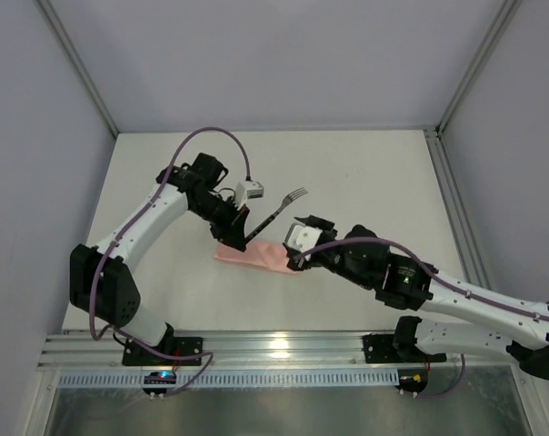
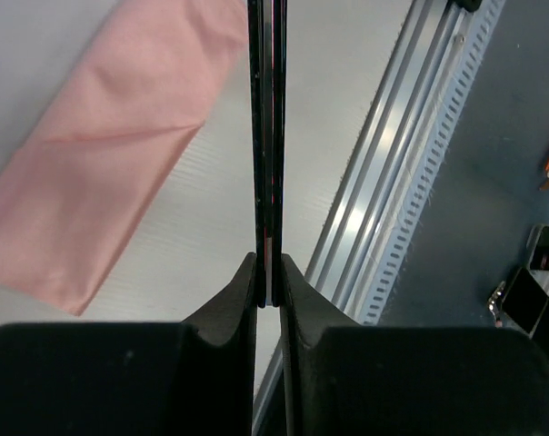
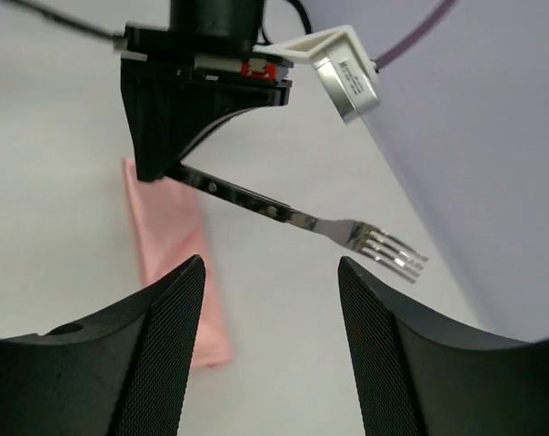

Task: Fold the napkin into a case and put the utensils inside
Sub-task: Pass from the left arm to the right, then insert the spoon into the folded napkin.

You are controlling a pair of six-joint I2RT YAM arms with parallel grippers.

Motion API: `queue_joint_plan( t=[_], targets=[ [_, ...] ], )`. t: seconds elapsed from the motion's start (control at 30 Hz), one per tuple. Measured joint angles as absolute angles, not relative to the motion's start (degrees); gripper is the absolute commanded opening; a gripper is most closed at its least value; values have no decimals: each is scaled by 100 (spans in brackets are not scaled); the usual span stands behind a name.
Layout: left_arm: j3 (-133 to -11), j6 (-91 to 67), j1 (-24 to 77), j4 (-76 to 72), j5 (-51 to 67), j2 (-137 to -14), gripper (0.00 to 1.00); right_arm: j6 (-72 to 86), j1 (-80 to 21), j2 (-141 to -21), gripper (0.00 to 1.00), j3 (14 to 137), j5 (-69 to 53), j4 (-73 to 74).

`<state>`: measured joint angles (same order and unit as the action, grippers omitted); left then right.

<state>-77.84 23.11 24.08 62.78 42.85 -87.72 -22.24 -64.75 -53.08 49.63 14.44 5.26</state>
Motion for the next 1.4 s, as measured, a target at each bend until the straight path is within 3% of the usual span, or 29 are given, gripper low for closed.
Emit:
queue_joint_plan(
  t=[0.17, 0.37, 0.53, 0.83, 1.03, 1.07, 1.1, 1.17, 1.33, 1.37, 1.4],
  targets=[
    [-7802, 2775, 2408, 7037, 4442, -8914, 0, -4860, -6530, -5905, 58, 5225, 862, 1227],
    [-7867, 3221, 2408, 7500, 4659, -8930, 0, -6357, -6530, -7249, 57, 5907, 552, 1791],
    [-7867, 3461, 2408, 7614, 4720, -9004, 0, -6794, -6504, -7634, 36, 6045, 556, 1953],
    [-7870, 4119, 2408, 7655, 5013, -9150, 0, -6914, -6410, -7714, 29, 5961, 781, 1699],
    [-7896, 4550, 2353, 7660, 5135, -9255, 0, -6945, -6390, -7714, 4, 5806, 823, 1743],
    [-7898, 4574, 2355, 7658, 5144, -9264, 2, -6923, -6388, -7714, 4, 5806, 819, 1745],
    [-7898, 4560, 2355, 7660, 5142, -9264, 18, -6873, -6377, -7712, 4, 5811, 794, 1767],
    [-7894, 4488, 2357, 7653, 5116, -9262, 34, -6654, -6322, -7714, 4, 5878, 674, 1887],
    [-7649, 3607, 2373, 7426, 4589, -8971, 48, -5937, -6018, -7712, 4, 6064, 338, 2292],
    [-7594, 3380, 2377, 7273, 4427, -8858, 62, -5771, -5940, -7712, 4, 6058, 239, 2392],
    [-7570, 3190, 2377, 7116, 4272, -8755, 64, -5638, -5874, -7712, 4, 6036, 152, 2464]
  ],
)
